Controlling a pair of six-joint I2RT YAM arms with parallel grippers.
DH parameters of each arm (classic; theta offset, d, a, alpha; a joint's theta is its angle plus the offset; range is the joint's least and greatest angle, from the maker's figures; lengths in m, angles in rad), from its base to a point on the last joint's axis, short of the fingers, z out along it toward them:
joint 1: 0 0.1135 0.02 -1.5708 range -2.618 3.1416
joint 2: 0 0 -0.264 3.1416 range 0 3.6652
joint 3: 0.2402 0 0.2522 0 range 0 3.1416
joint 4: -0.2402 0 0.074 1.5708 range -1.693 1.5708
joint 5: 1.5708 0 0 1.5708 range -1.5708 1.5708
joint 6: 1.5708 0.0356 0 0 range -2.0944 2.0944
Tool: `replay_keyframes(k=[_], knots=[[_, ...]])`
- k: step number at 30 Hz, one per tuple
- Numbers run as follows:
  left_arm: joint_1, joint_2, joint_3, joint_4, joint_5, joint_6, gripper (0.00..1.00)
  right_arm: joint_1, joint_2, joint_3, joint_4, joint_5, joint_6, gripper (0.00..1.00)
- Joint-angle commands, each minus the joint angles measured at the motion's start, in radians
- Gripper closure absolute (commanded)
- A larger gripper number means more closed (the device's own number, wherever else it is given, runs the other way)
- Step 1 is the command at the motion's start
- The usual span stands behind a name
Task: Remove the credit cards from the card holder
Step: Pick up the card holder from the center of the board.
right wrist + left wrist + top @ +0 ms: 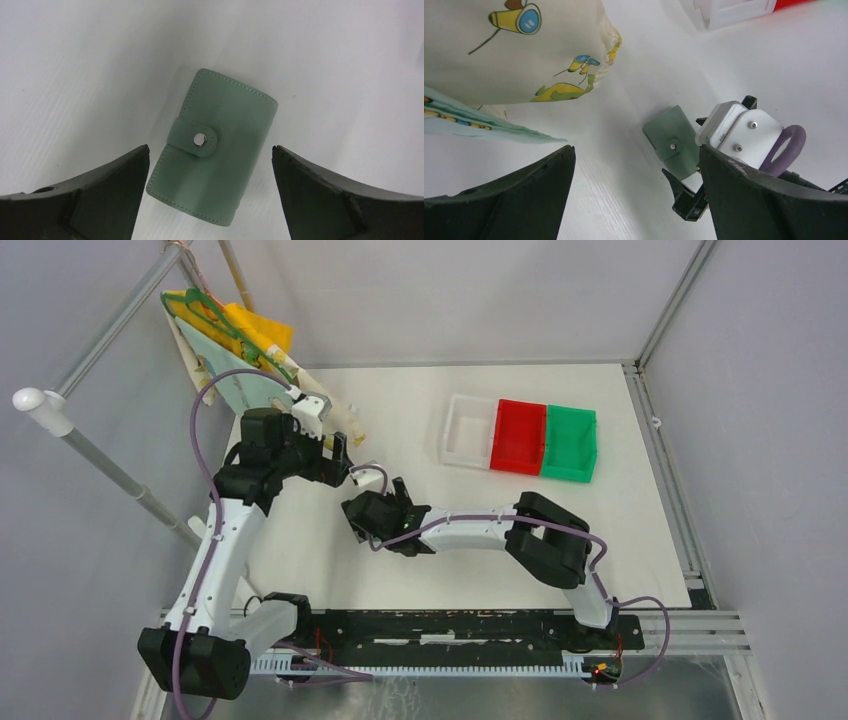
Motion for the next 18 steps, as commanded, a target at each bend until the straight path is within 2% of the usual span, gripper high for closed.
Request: replay_keyframes(k=[1,10,18], knots=[[-0.061,-0.078,0.087,0.068,0.14,-0.115,0.01,0.023,0.037,-0.065,-0.064,-0.13,-0.059,0.02],[-0.061,-0.111,0.117,0.005,0.044,-0.109,0.0,-0.006,0.041,-0.166,-0.003,-0.163,-0.034,0.04],[-0.061,-0.097,0.139,-0.053,0.079,-0.08,0.0,-0.029,-0.216,-0.486,0.291,-0.149,-0.159,0.21]])
